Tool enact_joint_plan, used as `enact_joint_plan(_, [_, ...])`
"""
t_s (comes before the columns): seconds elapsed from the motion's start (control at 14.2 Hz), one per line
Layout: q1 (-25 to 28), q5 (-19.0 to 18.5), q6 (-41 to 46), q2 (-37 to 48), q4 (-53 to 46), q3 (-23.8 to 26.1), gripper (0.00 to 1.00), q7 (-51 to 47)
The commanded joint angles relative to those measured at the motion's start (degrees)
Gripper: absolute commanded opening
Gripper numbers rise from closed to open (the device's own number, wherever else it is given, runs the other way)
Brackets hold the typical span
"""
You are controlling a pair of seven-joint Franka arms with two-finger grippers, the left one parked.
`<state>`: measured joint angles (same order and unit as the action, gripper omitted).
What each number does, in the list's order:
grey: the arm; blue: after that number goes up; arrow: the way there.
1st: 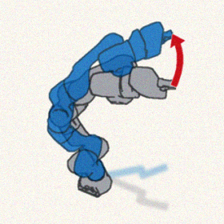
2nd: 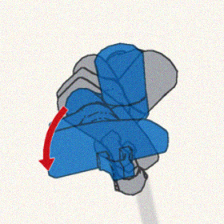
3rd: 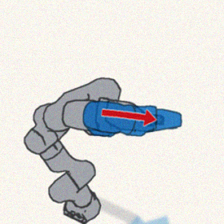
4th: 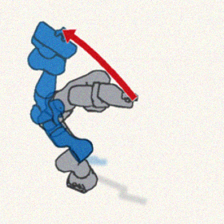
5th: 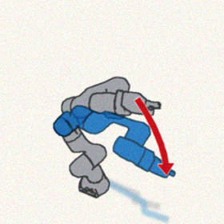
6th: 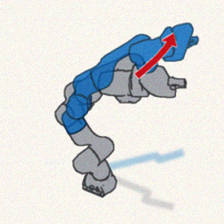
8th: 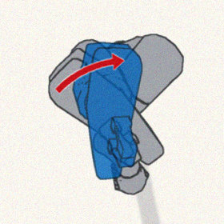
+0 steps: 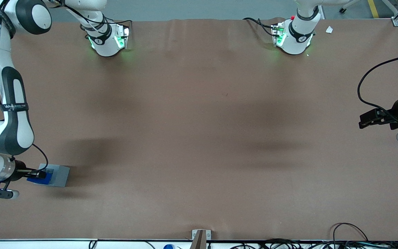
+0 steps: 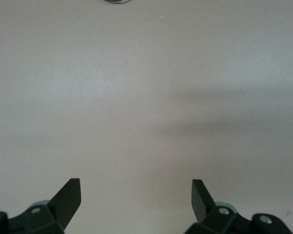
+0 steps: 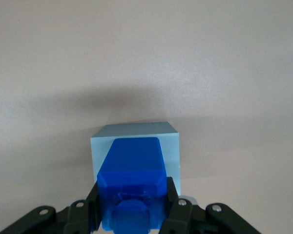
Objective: Insert blue part into gray base with right arm
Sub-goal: 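Lower the blue cube into the gray base's socket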
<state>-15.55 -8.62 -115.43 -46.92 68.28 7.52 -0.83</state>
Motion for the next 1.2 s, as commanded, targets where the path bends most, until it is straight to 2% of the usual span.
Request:
enact_joint_plan(0.0, [-0.7,1.0,0.0,-0.8,-1.0,0.7,0.0,-0.4])
enact_joint_plan(1.13, [-1.4,1.5,3.4,-0.4,-1.2,0.7,0.0,0.8])
